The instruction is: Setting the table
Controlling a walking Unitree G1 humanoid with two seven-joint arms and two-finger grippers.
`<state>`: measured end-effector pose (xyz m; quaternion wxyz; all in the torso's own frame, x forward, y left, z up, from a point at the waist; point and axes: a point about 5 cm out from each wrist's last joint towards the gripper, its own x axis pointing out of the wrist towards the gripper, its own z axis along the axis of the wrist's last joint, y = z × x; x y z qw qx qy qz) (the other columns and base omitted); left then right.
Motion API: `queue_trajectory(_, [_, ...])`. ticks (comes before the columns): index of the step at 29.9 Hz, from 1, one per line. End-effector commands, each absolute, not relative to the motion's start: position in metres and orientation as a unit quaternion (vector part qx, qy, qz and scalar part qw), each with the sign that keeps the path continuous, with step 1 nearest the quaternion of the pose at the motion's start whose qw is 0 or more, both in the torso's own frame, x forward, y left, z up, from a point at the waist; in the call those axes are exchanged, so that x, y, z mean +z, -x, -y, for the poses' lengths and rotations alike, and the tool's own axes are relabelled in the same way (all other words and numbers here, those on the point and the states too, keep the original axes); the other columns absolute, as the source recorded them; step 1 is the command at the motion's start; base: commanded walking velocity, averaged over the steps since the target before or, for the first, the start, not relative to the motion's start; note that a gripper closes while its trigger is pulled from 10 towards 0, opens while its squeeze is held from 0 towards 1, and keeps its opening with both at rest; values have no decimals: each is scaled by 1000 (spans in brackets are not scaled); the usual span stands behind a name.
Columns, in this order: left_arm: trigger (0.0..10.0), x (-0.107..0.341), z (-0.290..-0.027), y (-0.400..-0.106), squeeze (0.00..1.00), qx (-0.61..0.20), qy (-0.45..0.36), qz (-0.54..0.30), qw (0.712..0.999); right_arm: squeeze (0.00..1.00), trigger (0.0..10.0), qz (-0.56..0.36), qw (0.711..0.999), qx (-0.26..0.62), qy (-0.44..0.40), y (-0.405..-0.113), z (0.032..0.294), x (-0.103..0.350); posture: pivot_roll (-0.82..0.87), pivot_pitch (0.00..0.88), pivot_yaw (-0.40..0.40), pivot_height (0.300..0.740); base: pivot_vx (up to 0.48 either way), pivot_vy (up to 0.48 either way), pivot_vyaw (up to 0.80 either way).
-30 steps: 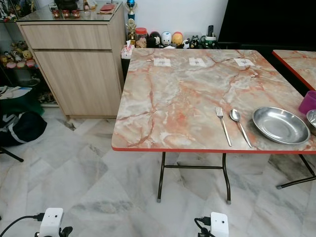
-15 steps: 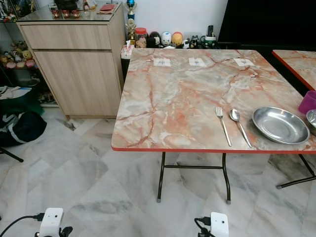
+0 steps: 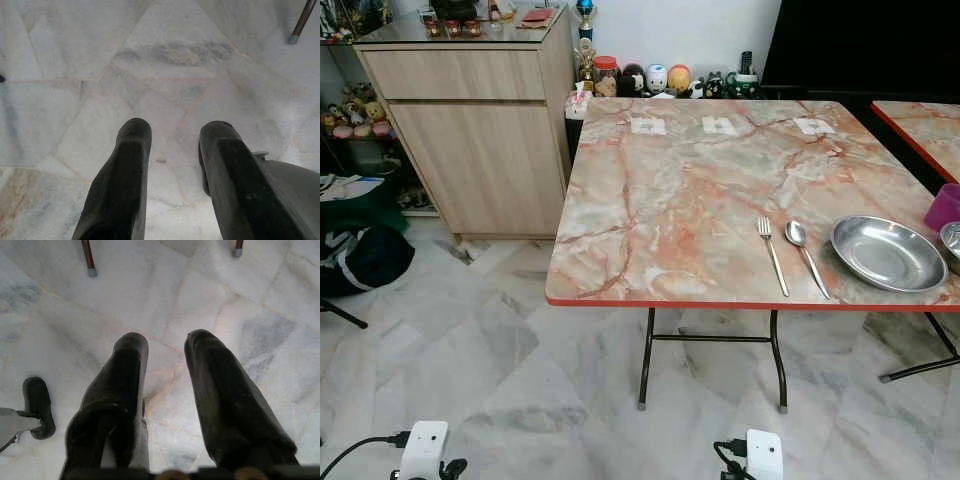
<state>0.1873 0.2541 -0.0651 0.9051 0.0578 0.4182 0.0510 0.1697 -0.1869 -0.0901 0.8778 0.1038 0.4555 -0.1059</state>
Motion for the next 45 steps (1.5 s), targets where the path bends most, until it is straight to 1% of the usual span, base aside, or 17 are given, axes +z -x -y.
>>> queue_trajectory(1, [10000, -68, -224, -197, 0, 5, -39, -414, 909, 0, 10000, -422, 888, -114, -144, -198, 176, -78, 226, 12, -132, 740, 0, 0, 0])
queue_trajectory(11, [10000, -65, -225, -201, 0, 0, -46, -407, 912, 0, 10000, -418, 889, -110, -151, -199, 174, -77, 228, 12, -130, 740, 0, 0, 0])
queue_trajectory(17, [10000, -61, -222, -209, 0, -8, -44, -390, 920, 0, 10000, -417, 889, -111, -153, -200, 174, -77, 230, 13, -130, 740, 0, 0, 0])
queue_trajectory(28, [10000, -56, -224, -217, 0, -21, -61, -383, 922, 0, 10000, -412, 888, -116, -167, -203, 167, -76, 227, 0, -84, 740, 0, 0, 0])
queue_trajectory(34, [10000, -51, -226, -223, 0, -17, -65, -373, 925, 0, 10000, -401, 890, -123, -177, -205, 166, -74, 202, 0, -81, 740, 0, 0, 0])
queue_trajectory(37, [10000, -46, -221, -232, 0, -22, -66, -352, 933, 0, 10000, -386, 896, -125, -178, -207, 169, -73, 174, 0, -79, 740, 0, 0, 0])
queue_trajectory(38, [10000, -40, -217, -240, 0, -30, -69, -330, 941, 0, 10000, -377, 903, -123, -167, -208, 173, -71, 161, 0, -71, 740, 0, 0, 0])
queue_trajectory(42, [10000, -33, -213, -249, 0, -38, -74, -307, 948, 0, 10000, -367, 906, -127, -165, -207, 178, -70, 143, 0, -59, 740, 0, 0, 0])
queue_trajectory(44, [10000, -21, -208, -263, 0, -53, -79, -264, 960, 0, 10000, -340, 912, -137, -183, -207, 184, -68, 98, 0, -22, 740, 0, 0, 0])
queue_trajectory(45, [10000, -12, -201, -272, 0, -70, -83, -231, 967, 0, 10000, -319, 916, -151, -192, -207, 191, -66, 82, 0, -4, 740, 0, 0, 0])
